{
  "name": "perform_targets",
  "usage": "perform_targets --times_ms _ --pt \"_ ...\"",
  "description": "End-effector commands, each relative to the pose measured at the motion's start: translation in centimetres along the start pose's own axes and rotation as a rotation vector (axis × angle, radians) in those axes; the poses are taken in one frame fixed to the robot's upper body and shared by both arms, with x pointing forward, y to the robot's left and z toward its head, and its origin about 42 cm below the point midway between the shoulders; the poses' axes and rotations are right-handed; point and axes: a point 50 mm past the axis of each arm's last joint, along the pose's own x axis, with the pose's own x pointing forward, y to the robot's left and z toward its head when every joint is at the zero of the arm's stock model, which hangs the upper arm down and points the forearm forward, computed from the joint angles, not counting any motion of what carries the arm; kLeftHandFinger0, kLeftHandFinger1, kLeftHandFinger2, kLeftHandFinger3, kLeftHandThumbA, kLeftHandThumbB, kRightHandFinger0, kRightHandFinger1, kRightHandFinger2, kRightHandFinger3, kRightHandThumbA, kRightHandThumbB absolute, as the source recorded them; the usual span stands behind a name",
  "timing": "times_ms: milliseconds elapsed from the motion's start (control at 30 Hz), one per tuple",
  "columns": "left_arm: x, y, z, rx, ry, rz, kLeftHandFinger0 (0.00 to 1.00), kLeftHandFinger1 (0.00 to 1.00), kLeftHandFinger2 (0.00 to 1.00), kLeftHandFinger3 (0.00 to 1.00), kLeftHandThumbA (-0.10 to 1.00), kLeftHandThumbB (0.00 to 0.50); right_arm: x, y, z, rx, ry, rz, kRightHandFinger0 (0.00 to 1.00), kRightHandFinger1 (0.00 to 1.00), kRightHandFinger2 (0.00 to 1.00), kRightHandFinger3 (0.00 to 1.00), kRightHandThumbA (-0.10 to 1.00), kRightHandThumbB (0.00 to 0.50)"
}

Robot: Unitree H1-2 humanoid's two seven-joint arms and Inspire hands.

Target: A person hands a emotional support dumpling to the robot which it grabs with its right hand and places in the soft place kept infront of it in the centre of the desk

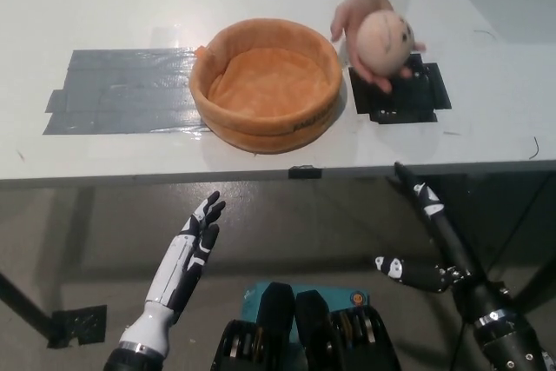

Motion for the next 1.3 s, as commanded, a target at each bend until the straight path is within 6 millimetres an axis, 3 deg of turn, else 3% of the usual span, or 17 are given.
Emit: perform_targets --times_ms 0,67,200,333,633,767,833,933,1267 --pt "0.8 0.8 1.4 0.043 -0.082 0.001 1.00 1.00 1.00 1.00 1.00 0.165 1.5 -2.4 3.6 -0.090 -0.128 -0.132 1.00 1.00 1.00 1.00 1.00 0.297" --pt "0.9 0.8 1.4 0.046 -0.082 0.001 1.00 1.00 1.00 1.00 1.00 0.168 2.5 -3.5 5.2 -0.123 -0.156 -0.166 1.00 1.00 1.00 1.00 1.00 0.313" --pt "0.9 0.8 1.2 0.042 -0.077 0.002 1.00 1.00 1.00 1.00 1.00 0.197 5.6 -5.5 7.4 -0.177 -0.165 -0.215 1.00 1.00 1.00 1.00 1.00 0.258" --pt "0.6 0.5 1.1 0.046 -0.072 0.000 1.00 1.00 1.00 1.00 1.00 0.188 8.9 -7.0 8.9 -0.221 -0.131 -0.226 1.00 1.00 1.00 1.00 1.00 0.291" --pt "0.8 0.4 1.3 0.050 -0.070 -0.007 1.00 1.00 1.00 1.00 1.00 0.189 16.1 -8.7 11.2 -0.380 -0.090 -0.216 1.00 1.00 1.00 1.00 1.00 0.302" --pt "0.9 0.3 1.5 0.059 -0.080 -0.008 1.00 1.00 1.00 1.00 1.00 0.181 18.7 -8.8 11.2 -0.415 -0.038 -0.193 1.00 1.00 1.00 1.00 1.00 0.318" --pt "0.9 0.3 1.5 0.057 -0.074 -0.007 1.00 1.00 1.00 1.00 1.00 0.182 20.2 -8.4 11.1 -0.420 0.003 -0.174 1.00 1.00 1.00 1.00 1.00 0.352" --pt "0.9 0.3 1.5 0.054 -0.070 -0.004 1.00 1.00 1.00 1.00 1.00 0.188 21.6 -7.9 10.8 -0.418 0.037 -0.162 1.00 1.00 1.00 1.00 1.00 0.348" --pt "0.5 -0.2 1.4 0.051 -0.078 -0.017 1.00 1.00 1.00 1.00 1.00 0.163 24.1 -6.6 8.6 -0.406 0.168 -0.118 1.00 1.00 1.00 1.00 1.00 0.353"
